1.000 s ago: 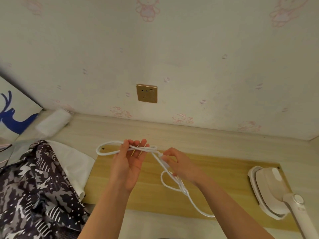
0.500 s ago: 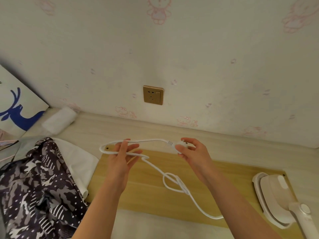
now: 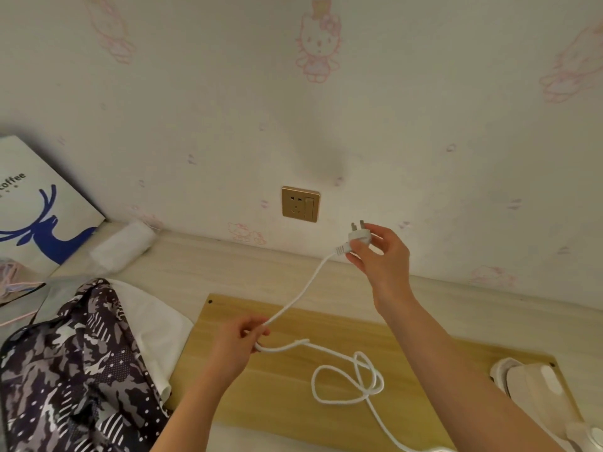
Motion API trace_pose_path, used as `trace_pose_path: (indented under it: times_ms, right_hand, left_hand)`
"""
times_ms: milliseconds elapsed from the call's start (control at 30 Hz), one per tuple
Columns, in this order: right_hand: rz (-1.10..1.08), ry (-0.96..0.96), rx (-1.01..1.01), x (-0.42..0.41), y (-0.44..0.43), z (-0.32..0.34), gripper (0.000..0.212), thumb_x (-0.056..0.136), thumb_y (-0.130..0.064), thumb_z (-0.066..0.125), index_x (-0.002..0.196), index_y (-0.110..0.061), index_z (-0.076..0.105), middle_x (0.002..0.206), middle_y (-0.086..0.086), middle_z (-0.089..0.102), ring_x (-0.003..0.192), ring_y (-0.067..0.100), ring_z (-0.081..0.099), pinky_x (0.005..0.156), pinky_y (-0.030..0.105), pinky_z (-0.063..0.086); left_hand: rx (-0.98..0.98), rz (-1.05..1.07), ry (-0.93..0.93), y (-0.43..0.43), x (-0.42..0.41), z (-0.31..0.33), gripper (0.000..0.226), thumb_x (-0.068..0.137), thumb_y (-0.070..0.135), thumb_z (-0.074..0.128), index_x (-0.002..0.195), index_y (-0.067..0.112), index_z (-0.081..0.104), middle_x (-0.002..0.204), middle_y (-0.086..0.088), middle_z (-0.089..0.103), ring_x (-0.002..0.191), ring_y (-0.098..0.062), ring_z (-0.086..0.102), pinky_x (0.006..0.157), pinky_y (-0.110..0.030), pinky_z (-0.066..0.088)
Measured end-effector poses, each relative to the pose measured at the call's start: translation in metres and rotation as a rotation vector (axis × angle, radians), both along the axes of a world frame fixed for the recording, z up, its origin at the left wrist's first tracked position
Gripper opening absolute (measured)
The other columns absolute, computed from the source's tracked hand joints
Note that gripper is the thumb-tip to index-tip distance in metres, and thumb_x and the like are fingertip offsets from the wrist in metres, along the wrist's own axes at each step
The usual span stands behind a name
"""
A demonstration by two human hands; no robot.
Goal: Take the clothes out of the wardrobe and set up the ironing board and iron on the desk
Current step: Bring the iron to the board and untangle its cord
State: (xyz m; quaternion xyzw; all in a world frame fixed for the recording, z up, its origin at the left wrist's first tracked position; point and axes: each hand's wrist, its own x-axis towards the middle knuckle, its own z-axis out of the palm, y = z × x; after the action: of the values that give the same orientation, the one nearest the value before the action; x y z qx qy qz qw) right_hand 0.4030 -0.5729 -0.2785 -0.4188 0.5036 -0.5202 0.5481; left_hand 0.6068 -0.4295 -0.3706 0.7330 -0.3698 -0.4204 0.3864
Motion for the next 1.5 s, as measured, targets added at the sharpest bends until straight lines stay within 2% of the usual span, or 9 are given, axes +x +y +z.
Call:
trace_pose_path:
  times_ms: [200, 300, 500, 633, 800, 1000, 1233, 1400, 1500]
  right_hand:
    - [0.084, 0.279, -0.082, 0.041, -0.012, -0.002, 0.033, 0.081, -0.01, 0.072, 0.107, -0.023, 0.057, 0.092, -0.005, 0.065, 0.083, 0.013, 0.068, 0.077, 0.037, 0.06]
    - [0.095, 0.359, -0.069, 0.058, -0.022, -0.006, 0.037, 0.078, -0.016, 0.077, 0.107, -0.019, 0.053, 0.093, -0.004, 0.063, 0.086, 0.018, 0.067, 0.081, 0.04, 0.058]
    - [0.13, 0.379, -0.002, 0.084, -0.047, -0.018, 0.035, 0.079, -0.021, 0.076, 0.106, -0.018, 0.054, 0.102, 0.0, 0.063, 0.094, 0.019, 0.065, 0.082, 0.036, 0.058]
    - [0.143, 0.423, -0.004, 0.092, -0.062, -0.029, 0.031, 0.084, -0.031, 0.071, 0.109, -0.023, 0.055, 0.107, -0.004, 0.064, 0.098, 0.013, 0.063, 0.089, 0.033, 0.054]
    - [0.169, 0.444, -0.013, 0.102, -0.077, -0.042, 0.027, 0.084, -0.022, 0.072, 0.106, -0.023, 0.056, 0.1, -0.006, 0.062, 0.091, 0.013, 0.064, 0.085, 0.033, 0.056]
    - [0.135, 0.484, -0.038, 0.112, -0.089, -0.057, 0.02, 0.085, -0.011, 0.069, 0.098, -0.021, 0.058, 0.094, -0.009, 0.06, 0.075, -0.007, 0.057, 0.06, 0.0, 0.043]
    - [0.131, 0.467, -0.061, 0.115, -0.088, -0.068, 0.017, 0.088, -0.011, 0.065, 0.103, -0.018, 0.062, 0.095, -0.013, 0.059, 0.074, -0.01, 0.056, 0.063, -0.008, 0.035]
    - [0.13, 0.432, -0.11, 0.116, -0.087, -0.065, 0.02, 0.088, -0.012, 0.066, 0.101, -0.026, 0.06, 0.091, -0.024, 0.057, 0.073, -0.013, 0.057, 0.063, -0.006, 0.037]
    - [0.105, 0.429, -0.114, 0.118, -0.091, -0.064, 0.018, 0.088, -0.011, 0.066, 0.099, -0.024, 0.06, 0.093, -0.016, 0.059, 0.072, -0.014, 0.057, 0.063, -0.006, 0.037]
  left_hand:
    - [0.016, -0.11, -0.209, -0.042, 0.001, 0.007, 0.019, 0.092, 0.013, 0.059, 0.107, 0.023, 0.067, 0.103, 0.009, 0.067, 0.092, -0.011, 0.063, 0.08, -0.028, 0.053]
    - [-0.136, -0.094, -0.209, -0.073, -0.003, 0.027, 0.022, 0.093, 0.015, 0.059, 0.112, 0.026, 0.063, 0.103, 0.013, 0.066, 0.088, -0.001, 0.061, 0.067, -0.008, 0.046]
    - [-0.361, 0.008, -0.161, -0.131, -0.008, 0.057, 0.029, 0.092, 0.019, 0.061, 0.118, 0.032, 0.06, 0.105, 0.02, 0.062, 0.087, 0.01, 0.059, 0.066, 0.002, 0.041]
    - [-0.351, 0.003, -0.151, -0.159, -0.005, 0.053, 0.023, 0.091, 0.024, 0.063, 0.113, 0.029, 0.065, 0.102, 0.016, 0.065, 0.085, 0.004, 0.062, 0.066, 0.0, 0.043]
    - [-0.343, 0.024, -0.135, -0.177, 0.003, 0.04, 0.017, 0.089, 0.023, 0.066, 0.098, 0.037, 0.062, 0.087, 0.026, 0.064, 0.081, 0.015, 0.059, 0.065, 0.0, 0.043]
    - [-0.305, 0.054, -0.154, -0.194, 0.017, 0.023, 0.019, 0.088, 0.022, 0.067, 0.1, 0.035, 0.06, 0.086, 0.023, 0.065, 0.079, 0.015, 0.06, 0.061, -0.004, 0.044]
    - [-0.299, 0.067, -0.108, -0.197, 0.017, 0.012, 0.024, 0.088, 0.021, 0.066, 0.099, 0.04, 0.057, 0.086, 0.02, 0.067, 0.079, 0.01, 0.063, 0.062, -0.005, 0.047]
    - [-0.314, 0.083, -0.091, -0.203, 0.017, 0.01, 0.022, 0.092, 0.023, 0.061, 0.104, 0.041, 0.057, 0.091, 0.02, 0.067, 0.083, -0.002, 0.066, 0.075, -0.021, 0.054]
    - [-0.3, 0.084, -0.092, -0.207, 0.018, 0.011, 0.019, 0.093, 0.026, 0.059, 0.108, 0.038, 0.058, 0.095, 0.016, 0.068, 0.086, -0.009, 0.067, 0.083, -0.033, 0.056]
